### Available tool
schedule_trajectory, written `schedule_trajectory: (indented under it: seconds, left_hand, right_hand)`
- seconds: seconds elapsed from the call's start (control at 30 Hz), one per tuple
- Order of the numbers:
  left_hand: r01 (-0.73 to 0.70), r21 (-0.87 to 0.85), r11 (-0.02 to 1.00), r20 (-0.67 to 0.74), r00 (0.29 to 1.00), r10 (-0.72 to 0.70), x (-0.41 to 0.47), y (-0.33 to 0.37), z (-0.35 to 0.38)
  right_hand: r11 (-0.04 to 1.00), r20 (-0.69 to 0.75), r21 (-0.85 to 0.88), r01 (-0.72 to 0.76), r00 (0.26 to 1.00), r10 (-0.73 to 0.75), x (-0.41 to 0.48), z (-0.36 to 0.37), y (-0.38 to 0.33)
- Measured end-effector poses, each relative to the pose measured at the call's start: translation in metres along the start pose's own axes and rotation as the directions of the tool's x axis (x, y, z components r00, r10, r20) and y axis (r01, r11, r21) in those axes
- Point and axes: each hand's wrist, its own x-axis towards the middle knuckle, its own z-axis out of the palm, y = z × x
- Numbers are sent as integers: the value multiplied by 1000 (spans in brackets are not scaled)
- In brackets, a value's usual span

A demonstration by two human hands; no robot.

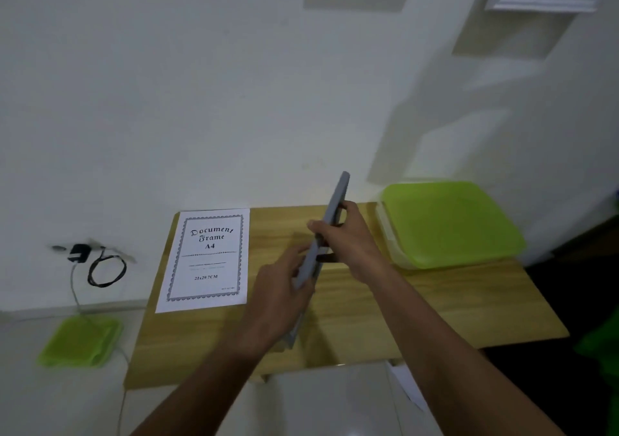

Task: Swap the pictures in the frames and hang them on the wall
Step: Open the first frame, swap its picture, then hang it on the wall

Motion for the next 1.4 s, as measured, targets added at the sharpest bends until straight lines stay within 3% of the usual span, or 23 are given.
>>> schedule_trajectory:
  seconds: [0.1, 0.2, 0.3, 0.4, 0.5, 0.57, 0.67, 0.73, 0.9, 1.07, 1.23, 1.4]
  left_hand:
    - [-21, -37, 999, 40, 999, 22, -8, 10, 26]
    - [-9, -33, 999, 14, 1000, 9, -3, 8, 48]
    - [104, 89, 991, -111, 989, -94, 22, -23, 55]
    - [341, 192, 920, -204, 931, -303, 55, -61, 49]
    - [543, 5, 840, -30, 840, -542, 71, -81, 42]
    - [590, -171, 789, 119, 807, -578, 74, -88, 40]
    - [548, -221, 807, 158, 836, -525, 75, -103, 39]
    - [538, -225, 812, 166, 842, -512, 75, -116, 39]
    - [473, -7, 881, 138, 873, -467, 79, -149, 44]
    - [339, 216, 916, 50, 933, -357, 90, -169, 61]
    - [377, 265, 888, 77, 909, -409, 103, -193, 76]
    - [385, 528, 757, 1, 891, -454, 115, -201, 81]
  right_hand:
    - [991, -118, -133, 20, 992, -36, 0, -16, 8]
    - [987, -124, -150, 54, 990, -73, 4, -40, 17]
    - [993, -70, -108, 48, 996, -56, 14, -70, 22]
    - [998, -16, -56, 17, 1000, -17, 27, -91, 33]
    - [998, 35, 26, -49, 998, 48, 39, -104, 50]
    - [992, 50, 70, -105, 994, 102, 49, -107, 63]
    - [988, 64, 52, -142, 988, 139, 66, -107, 81]
    - [988, 65, -52, -142, 987, 145, 74, -103, 92]
    - [957, 35, -240, -161, 984, 174, 101, -89, 130]
    - [923, -64, -369, -106, 994, 88, 117, -75, 166]
    - [871, -90, -487, -60, 996, 18, 129, -71, 174]
    - [700, -85, -708, -92, 995, 45, 143, -75, 194]
